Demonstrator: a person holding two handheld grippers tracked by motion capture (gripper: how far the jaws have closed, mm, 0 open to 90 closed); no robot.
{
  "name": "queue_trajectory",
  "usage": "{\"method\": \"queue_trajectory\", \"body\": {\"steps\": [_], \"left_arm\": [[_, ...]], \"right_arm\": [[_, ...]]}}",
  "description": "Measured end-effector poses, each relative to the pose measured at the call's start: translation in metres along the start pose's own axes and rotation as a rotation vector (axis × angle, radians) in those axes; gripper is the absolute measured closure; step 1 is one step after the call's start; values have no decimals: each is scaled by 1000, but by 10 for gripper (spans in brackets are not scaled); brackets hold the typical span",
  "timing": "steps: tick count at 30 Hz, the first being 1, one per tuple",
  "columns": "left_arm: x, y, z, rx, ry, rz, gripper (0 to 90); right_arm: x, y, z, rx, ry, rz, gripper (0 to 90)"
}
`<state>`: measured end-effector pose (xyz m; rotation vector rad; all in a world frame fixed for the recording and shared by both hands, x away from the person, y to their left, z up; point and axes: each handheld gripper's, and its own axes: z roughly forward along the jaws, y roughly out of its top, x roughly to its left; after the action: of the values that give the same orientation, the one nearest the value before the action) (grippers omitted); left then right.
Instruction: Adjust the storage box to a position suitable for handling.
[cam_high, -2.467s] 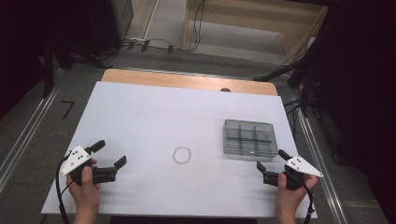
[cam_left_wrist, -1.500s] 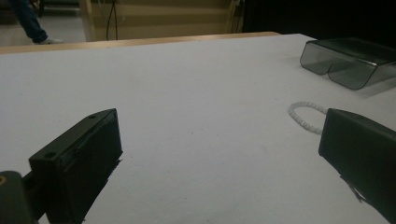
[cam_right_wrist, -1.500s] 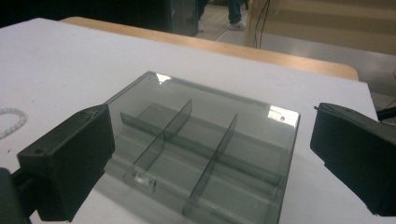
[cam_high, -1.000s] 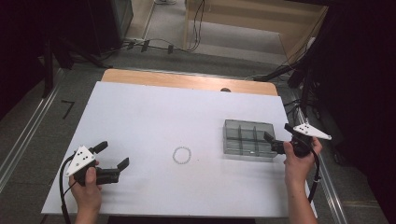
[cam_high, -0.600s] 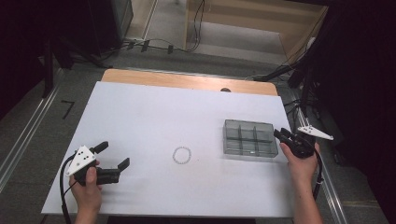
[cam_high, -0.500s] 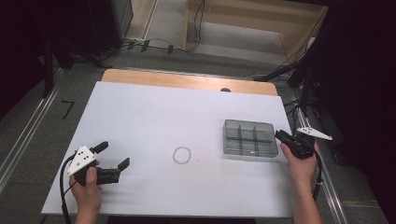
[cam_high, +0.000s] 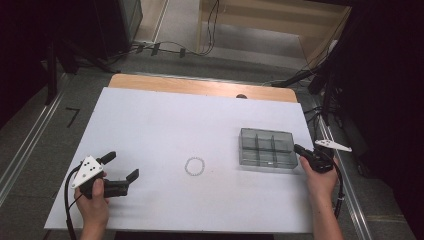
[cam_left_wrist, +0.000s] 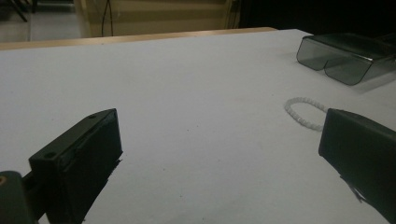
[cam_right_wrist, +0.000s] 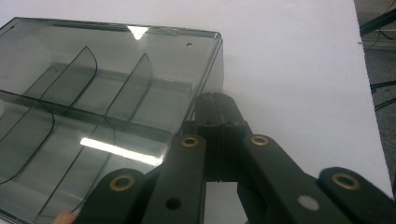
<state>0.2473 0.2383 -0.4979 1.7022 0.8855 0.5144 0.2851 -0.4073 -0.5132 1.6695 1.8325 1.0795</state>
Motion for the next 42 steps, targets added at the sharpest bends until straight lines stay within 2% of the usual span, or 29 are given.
{"method": "queue_trajectory", "body": {"steps": [12, 25, 42], "left_arm": [[-1, 0, 1, 12, 5, 10, 0], [0, 0, 1, 12, 5, 9, 0], [-1, 0, 1, 16, 6, 16, 0]], "right_arm": [[4, -2, -1, -5, -7, 6, 881], [22, 0, 4, 10, 8, -19, 880], [61, 1, 18, 27, 68, -75, 880]]}}
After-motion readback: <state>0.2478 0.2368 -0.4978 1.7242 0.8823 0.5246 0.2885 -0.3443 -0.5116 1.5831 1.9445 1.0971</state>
